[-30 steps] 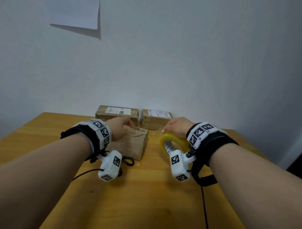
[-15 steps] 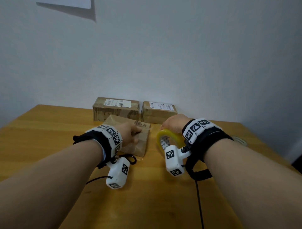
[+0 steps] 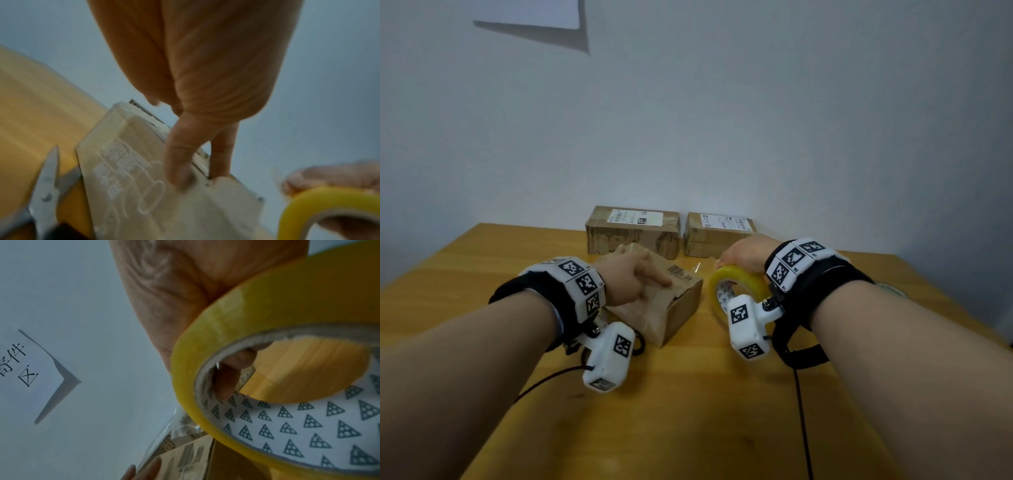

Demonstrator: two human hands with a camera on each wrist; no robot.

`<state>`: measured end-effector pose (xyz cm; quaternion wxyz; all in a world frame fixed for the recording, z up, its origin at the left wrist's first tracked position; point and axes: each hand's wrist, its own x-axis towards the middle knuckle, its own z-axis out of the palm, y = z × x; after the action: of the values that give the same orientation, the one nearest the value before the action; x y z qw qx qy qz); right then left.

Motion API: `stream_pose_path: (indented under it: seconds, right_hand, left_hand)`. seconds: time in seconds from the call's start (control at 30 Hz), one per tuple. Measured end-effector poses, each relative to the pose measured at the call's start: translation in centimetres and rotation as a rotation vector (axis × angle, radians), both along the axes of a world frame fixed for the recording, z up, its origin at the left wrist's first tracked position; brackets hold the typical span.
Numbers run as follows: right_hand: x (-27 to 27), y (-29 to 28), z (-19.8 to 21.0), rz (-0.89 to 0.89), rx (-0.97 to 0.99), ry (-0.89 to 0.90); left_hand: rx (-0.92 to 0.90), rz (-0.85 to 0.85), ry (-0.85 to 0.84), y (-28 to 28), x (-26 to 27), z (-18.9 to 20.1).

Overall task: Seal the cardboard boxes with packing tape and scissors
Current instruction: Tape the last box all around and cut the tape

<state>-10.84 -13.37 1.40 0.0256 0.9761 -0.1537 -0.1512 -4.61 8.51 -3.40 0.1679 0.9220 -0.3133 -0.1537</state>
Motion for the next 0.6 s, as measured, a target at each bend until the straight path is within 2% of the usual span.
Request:
stream_pose_path:
  seconds: [0.1,0.17,0.27,0.37,0.47,0.6]
  right_hand:
    - [0.2,-0.2,0.1,-0.035,0.049,-0.021]
    - [0.0,0.2,0.3,-0.040,0.068,-0.048]
    - [0.0,-0.2,0.1,-0.096,0.170,-0.105]
    - [-0.1,-1.5,-0.2,-0.245,0.359,-0.189]
    - [-0.4,-2.5,-0.2,-0.316,0.435,-0.185]
    - [-1.8,-2.1,1.1,-0.310,0.467,-0.210]
  left_hand:
    - [-0.167,0.140,0.012,-1.0,-0.7,0.0]
    - [-0.118,0.193,-0.011,-1.9,-1.3,-0.2]
    - [0.033,0.108,-0.033,-2.8,-2.2,-0.6]
    - [0.017,-0.024,0.049,-3.0,-2.3,-0.6]
    - [0.052,-0.121,0.046,-2.9,-1.7,-0.3]
    - [0.096,-0.230,0.063,-3.5,-1.7,0.5]
